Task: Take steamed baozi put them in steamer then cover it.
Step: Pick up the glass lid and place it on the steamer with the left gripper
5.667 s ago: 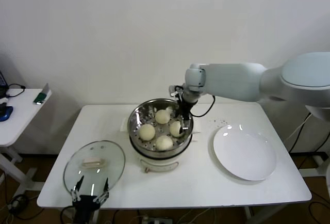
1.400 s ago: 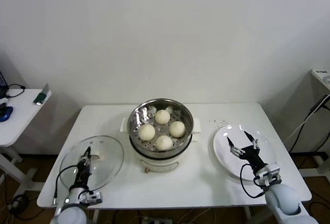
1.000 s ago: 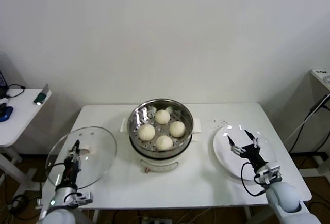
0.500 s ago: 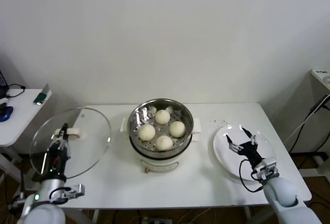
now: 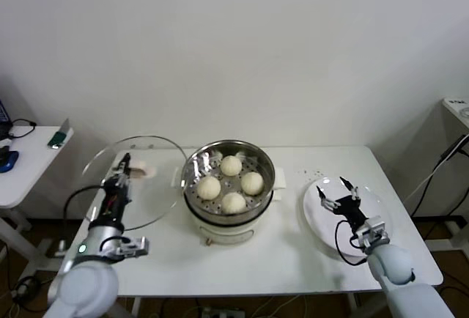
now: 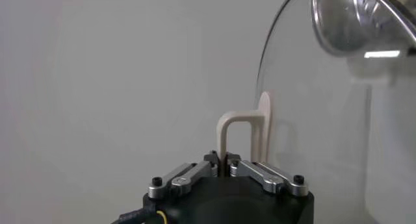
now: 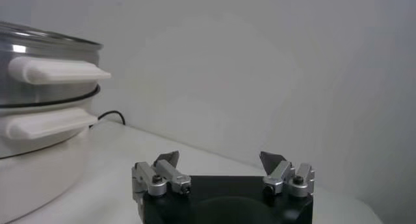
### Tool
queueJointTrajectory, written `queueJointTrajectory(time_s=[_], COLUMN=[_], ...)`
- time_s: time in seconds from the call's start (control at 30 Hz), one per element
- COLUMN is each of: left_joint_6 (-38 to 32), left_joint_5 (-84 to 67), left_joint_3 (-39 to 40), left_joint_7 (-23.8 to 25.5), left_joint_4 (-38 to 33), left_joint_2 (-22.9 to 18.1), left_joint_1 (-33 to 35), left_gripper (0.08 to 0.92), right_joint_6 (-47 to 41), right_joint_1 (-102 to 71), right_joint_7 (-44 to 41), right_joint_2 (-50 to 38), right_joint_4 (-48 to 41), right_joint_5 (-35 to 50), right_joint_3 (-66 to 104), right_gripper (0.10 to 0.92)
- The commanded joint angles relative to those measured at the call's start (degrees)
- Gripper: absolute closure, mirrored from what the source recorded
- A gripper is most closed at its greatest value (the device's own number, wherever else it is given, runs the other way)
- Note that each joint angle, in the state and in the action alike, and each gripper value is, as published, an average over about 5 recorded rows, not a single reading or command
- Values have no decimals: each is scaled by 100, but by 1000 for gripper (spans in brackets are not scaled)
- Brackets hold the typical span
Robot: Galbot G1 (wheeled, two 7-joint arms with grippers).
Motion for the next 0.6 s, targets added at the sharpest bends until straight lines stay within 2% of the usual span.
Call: queueJointTrajectory(time_s=[0.03, 0.23, 0.47, 0.6], left_joint_6=[906, 1089, 1276, 1324], left_joint_5=[1059, 1394, 1549, 1697], left_joint_3=[1764, 2233, 2464, 2672], left_joint_7=[1494, 1661, 1476, 1568], left_joint_4=[290, 684, 1128, 1283], left_joint_2=[-716, -1432, -2188, -2446], left_joint_1=[-1733, -2191, -2416, -2464], left_gripper=[857, 857, 857, 857], right_joint_6=[21, 43, 90, 92], right_joint_1=[113, 43, 53, 21], right_joint_7=[-48, -45, -52, -64], right_joint_2=[39, 5, -40, -50], right_joint_4=[-133, -141, -208, -187], right_joint_5=[-63, -73, -114, -123], right_joint_3=[21, 116, 159, 184], right_gripper=[203, 203, 203, 203])
